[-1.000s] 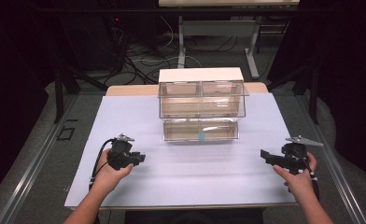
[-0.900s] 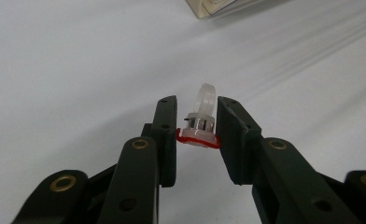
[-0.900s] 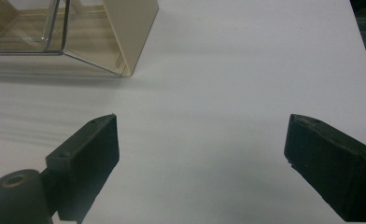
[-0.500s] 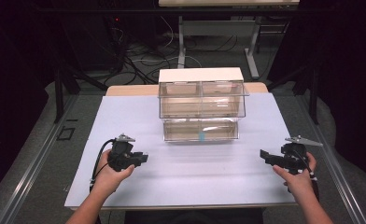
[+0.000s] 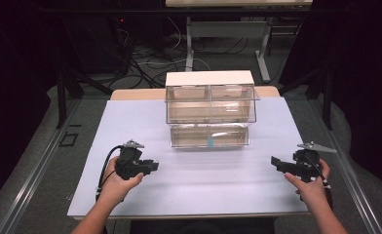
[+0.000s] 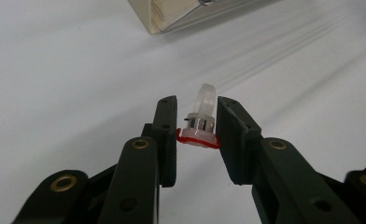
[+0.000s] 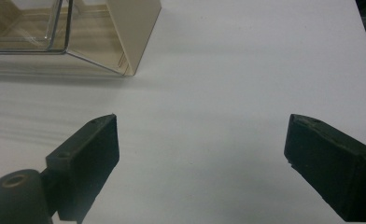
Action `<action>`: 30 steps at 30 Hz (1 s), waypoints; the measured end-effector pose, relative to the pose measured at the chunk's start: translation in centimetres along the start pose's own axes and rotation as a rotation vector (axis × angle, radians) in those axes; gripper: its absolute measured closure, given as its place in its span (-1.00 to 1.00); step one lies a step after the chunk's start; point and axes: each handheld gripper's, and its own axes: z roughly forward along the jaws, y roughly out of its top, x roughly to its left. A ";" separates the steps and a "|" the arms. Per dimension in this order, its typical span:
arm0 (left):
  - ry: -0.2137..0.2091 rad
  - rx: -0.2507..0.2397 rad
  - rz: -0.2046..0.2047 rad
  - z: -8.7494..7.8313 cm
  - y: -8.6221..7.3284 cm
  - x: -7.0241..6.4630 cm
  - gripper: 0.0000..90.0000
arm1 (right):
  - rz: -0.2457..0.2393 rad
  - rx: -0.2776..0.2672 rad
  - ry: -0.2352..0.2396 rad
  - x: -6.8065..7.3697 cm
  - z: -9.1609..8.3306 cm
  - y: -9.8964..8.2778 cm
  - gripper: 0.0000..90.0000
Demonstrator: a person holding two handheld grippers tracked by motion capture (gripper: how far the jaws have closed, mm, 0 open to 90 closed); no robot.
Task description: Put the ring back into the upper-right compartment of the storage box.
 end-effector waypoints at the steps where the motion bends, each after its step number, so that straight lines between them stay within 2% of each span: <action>1: -0.002 -0.006 -0.009 0.0 0.0 -0.2 0.55 | 0.001 0.000 0.000 0.0 0.0 0.0 -0.78; 4: -0.014 -0.008 -0.001 0.0 0.2 -0.7 0.55 | 0.002 0.000 0.000 0.0 0.0 0.0 -0.78; 5: -0.018 -0.011 0.002 0.0 0.3 -0.8 0.55 | 0.017 0.000 -0.001 0.2 0.0 0.0 -0.78; 7: -0.019 -0.012 -0.002 0.0 0.4 -1.2 0.55 | 0.004 -0.013 -0.005 0.1 0.1 0.0 -0.78; 11: -0.026 -0.009 0.007 0.2 0.7 -1.7 0.55 | -0.002 -0.003 -0.005 0.0 0.0 0.0 -0.78; 12: -0.031 -0.013 0.009 0.3 0.8 -1.8 0.55 | 0.019 -0.018 -0.004 0.2 0.1 -0.1 -0.78; 15: -0.030 -0.011 0.018 0.6 1.2 -2.2 0.55 | 0.015 -0.009 -0.002 0.2 0.1 0.0 -0.78; 30: -0.070 -0.018 0.068 2.3 3.1 -5.6 0.55 | -0.001 -0.005 -0.005 0.0 0.0 0.0 -0.78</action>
